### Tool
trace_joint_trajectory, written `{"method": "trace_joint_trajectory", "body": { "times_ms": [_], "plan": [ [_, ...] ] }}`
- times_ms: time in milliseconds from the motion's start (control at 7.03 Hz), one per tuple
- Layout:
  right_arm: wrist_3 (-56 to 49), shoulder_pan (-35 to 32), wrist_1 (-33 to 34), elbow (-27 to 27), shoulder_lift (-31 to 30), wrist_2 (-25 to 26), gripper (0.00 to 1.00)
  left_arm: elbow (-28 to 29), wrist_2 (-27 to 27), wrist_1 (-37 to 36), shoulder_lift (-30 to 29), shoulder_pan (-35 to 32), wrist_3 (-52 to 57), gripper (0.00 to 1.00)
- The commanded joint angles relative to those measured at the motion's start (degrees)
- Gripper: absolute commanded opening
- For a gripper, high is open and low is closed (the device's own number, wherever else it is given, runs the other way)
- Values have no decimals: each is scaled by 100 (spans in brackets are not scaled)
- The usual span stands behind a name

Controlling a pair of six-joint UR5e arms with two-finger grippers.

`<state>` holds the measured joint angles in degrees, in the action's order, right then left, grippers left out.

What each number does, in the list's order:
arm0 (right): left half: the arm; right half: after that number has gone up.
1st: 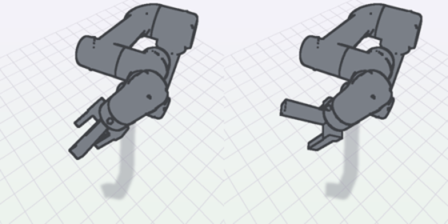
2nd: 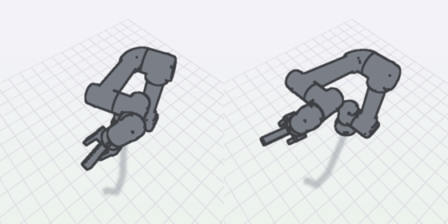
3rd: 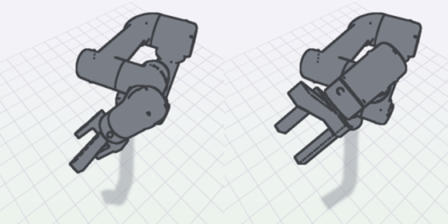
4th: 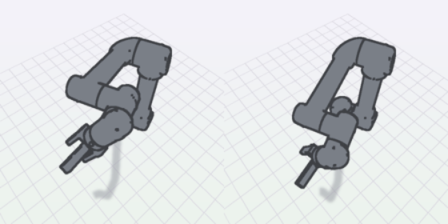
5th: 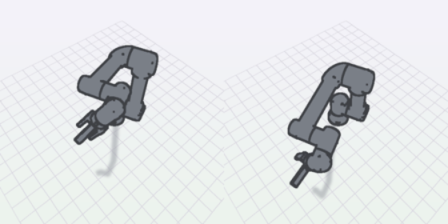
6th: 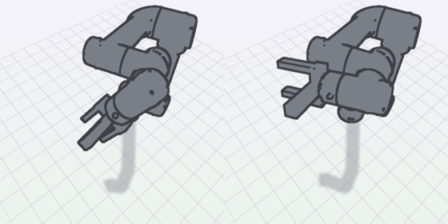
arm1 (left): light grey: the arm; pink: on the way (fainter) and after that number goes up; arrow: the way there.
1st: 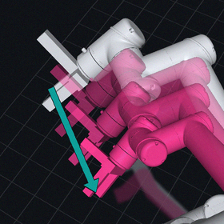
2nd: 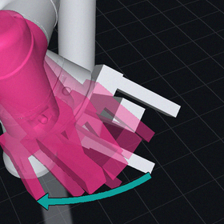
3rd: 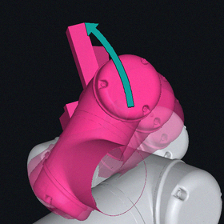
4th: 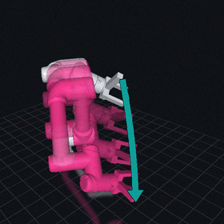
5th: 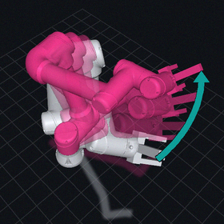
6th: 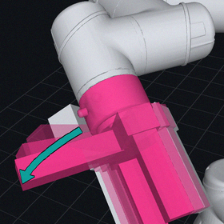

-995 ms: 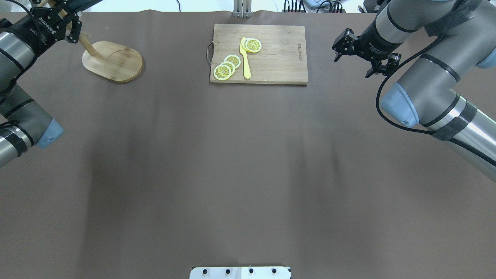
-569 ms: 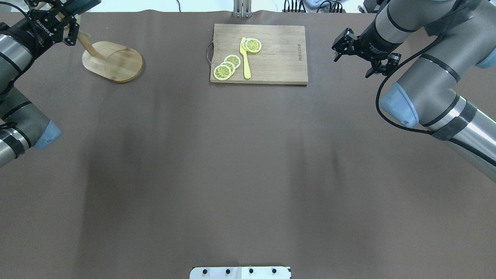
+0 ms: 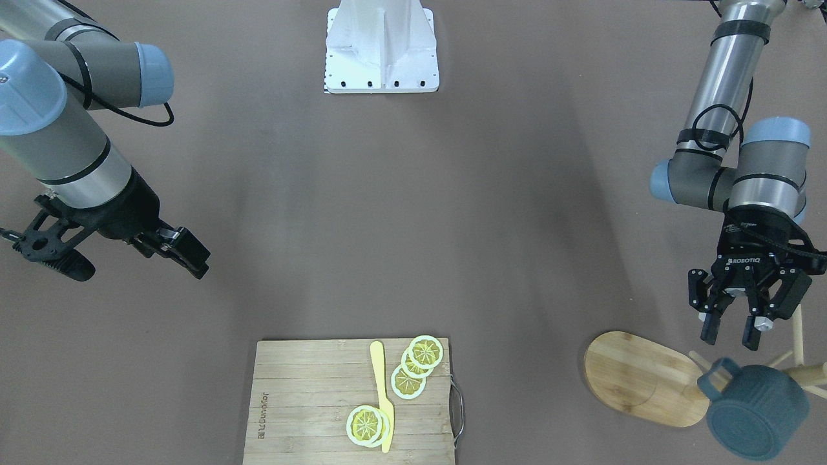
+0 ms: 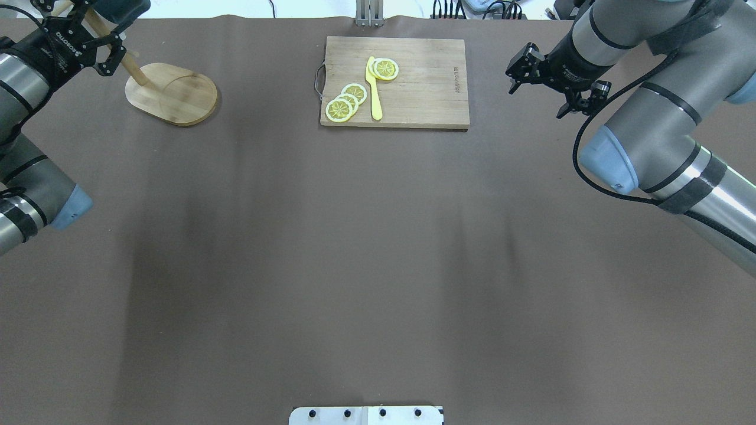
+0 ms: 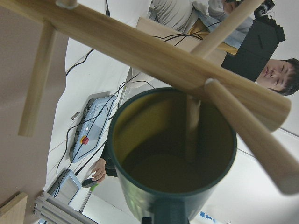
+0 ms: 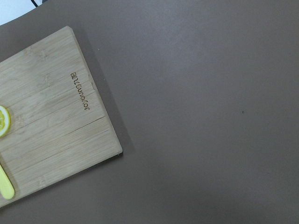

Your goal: Hang cup on storage rack

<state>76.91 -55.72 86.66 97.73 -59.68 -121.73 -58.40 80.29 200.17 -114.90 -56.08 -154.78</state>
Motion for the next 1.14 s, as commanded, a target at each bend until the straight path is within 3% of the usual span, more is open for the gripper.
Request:
{"method": "trace_joint_trajectory", "body": {
  "times_ms": [0, 426, 995],
  "plan": [
    [0, 0, 0, 9, 0, 0, 100, 4, 13, -4, 3, -8, -26, 98],
    [0, 0, 26, 0, 97, -9, 100, -677, 231, -22, 326, -165, -79, 98],
    [0, 70, 18, 9, 27, 61, 100, -1751, 1311, -363, 820, -1122, -44, 98]
  ]
}}
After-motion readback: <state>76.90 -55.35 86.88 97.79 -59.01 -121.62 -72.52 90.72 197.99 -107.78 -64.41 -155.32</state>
